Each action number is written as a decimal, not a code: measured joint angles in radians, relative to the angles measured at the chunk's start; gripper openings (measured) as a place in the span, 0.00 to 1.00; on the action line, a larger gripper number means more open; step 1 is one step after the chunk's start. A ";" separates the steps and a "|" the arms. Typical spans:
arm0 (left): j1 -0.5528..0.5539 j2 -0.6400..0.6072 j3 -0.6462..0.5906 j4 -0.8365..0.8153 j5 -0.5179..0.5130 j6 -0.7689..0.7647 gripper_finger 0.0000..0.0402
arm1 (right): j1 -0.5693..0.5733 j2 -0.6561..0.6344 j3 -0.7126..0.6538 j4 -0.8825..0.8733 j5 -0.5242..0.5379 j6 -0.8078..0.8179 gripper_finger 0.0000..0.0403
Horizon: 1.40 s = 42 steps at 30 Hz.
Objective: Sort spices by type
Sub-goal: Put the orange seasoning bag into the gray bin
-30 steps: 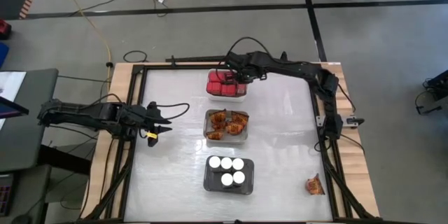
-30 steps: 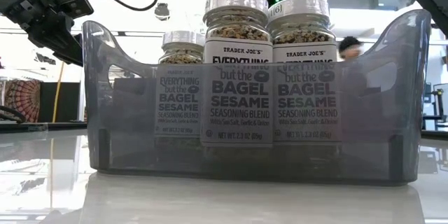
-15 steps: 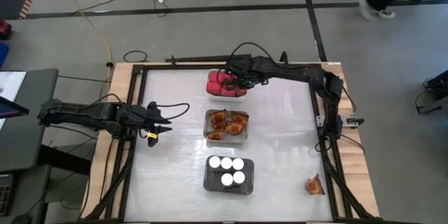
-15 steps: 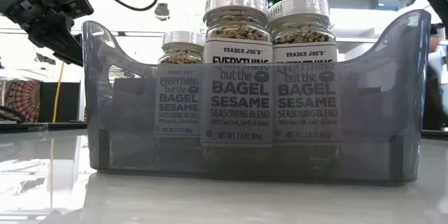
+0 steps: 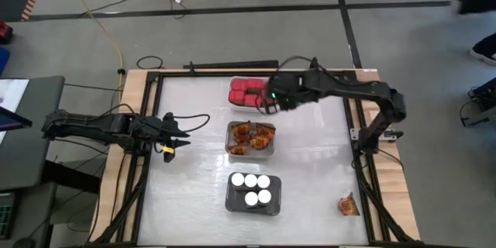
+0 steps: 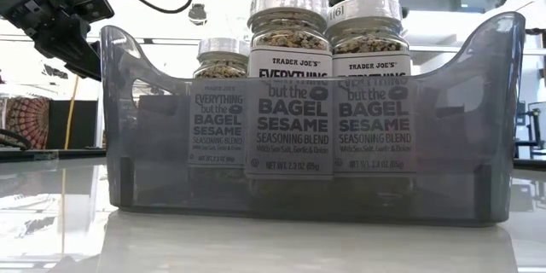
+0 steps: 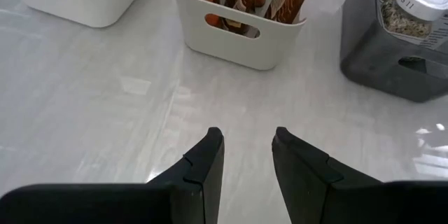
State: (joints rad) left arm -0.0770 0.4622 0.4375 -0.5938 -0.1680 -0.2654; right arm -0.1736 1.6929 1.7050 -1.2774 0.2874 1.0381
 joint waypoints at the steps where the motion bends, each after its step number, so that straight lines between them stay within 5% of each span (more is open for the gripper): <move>1: 0.000 0.000 0.000 0.000 0.000 0.000 0.28 | 0.028 -0.010 0.000 -0.031 0.000 0.026 0.10; 8: 0.000 0.000 0.000 0.000 0.000 0.000 0.28 | 0.224 -0.024 0.000 -0.284 0.027 0.235 0.18; 16: 0.000 0.000 0.000 -0.002 0.000 0.000 0.28 | 0.482 -0.037 -0.059 -0.296 0.016 0.561 0.40; 28: -0.001 0.000 0.000 -0.002 0.011 0.000 0.28 | 0.774 -0.037 -0.162 -0.294 -0.239 0.965 0.78; 34: -0.001 0.000 0.000 0.000 0.031 0.006 0.28 | 0.917 -0.047 -0.170 -0.294 -0.249 1.170 0.82; 42: -0.001 0.000 0.000 0.002 0.031 0.007 0.28 | 1.018 -0.047 -0.171 -0.293 -0.365 1.215 0.78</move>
State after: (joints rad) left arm -0.0776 0.4622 0.4374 -0.5922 -0.1368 -0.2588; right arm 0.8443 1.6463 1.5342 -1.5705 -0.0776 2.2527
